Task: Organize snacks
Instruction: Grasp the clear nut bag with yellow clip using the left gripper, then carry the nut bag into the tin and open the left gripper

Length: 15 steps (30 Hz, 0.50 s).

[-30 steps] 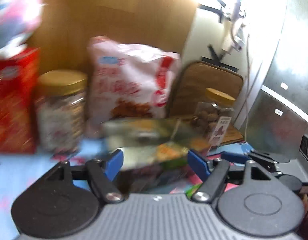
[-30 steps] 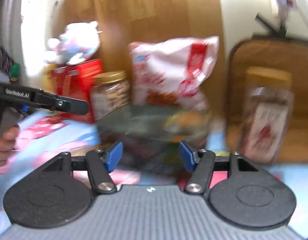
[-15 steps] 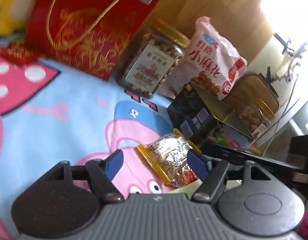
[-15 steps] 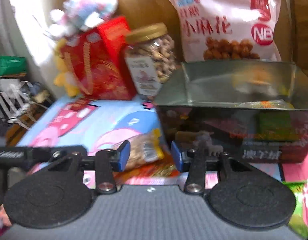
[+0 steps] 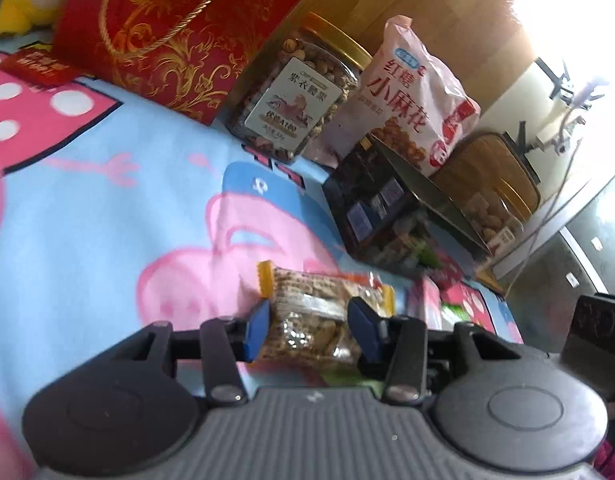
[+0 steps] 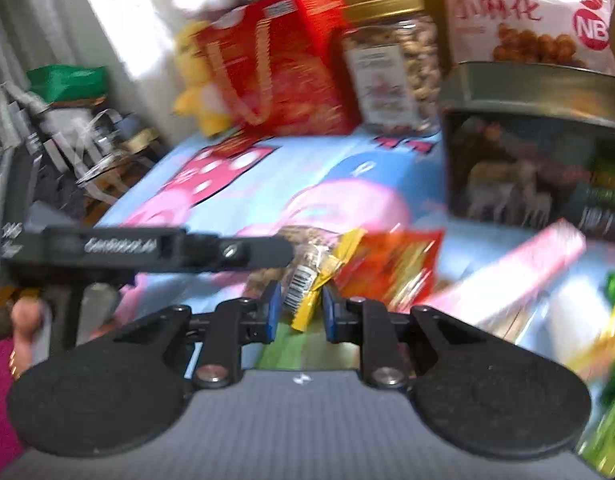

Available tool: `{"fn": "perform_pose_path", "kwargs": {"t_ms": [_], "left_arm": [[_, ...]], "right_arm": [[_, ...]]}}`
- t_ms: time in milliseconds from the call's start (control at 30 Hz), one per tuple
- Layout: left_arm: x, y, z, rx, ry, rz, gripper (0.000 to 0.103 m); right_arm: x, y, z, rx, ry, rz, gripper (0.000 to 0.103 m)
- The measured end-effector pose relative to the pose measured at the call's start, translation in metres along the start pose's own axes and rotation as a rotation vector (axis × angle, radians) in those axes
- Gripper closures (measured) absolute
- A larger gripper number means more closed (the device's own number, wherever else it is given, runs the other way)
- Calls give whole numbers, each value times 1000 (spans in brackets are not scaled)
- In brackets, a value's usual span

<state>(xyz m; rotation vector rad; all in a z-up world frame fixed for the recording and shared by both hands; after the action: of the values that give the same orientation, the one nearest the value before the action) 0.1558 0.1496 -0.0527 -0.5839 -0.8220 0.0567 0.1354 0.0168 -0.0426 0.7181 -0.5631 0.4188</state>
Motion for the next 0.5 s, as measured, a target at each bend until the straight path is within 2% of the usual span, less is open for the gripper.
{"fn": "perform_pose_path", "kwargs": {"t_ms": [167, 300, 367, 433, 500], "left_arm": [[-23, -7, 39, 21, -42, -40, 60], [-30, -4, 55, 56, -62, -40, 60], [-30, 1, 58, 71, -66, -27, 59], [-30, 6, 58, 86, -62, -4, 54], [-30, 8, 56, 80, -52, 5, 51]], "right_arm": [[-32, 25, 8, 117, 36, -15, 80], [-32, 34, 6, 56, -9, 79, 78], [-31, 32, 8, 39, -22, 94, 71], [-32, 32, 10, 20, -35, 117, 59], [-33, 29, 11, -3, -43, 154, 54]]}}
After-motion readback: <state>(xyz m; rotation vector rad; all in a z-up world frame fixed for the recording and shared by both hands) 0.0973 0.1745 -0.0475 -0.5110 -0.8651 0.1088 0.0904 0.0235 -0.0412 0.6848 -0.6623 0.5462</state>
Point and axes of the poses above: each gripper's, at about its wrist camera, not at the fingertips, and z roughly against the way its jaws point, y to its left, x to its top, the point moved 10 cm from there along -z, roughly the way its jaws point, and after that the axes turned 8 degrees about -z, right-handed, at the moved point
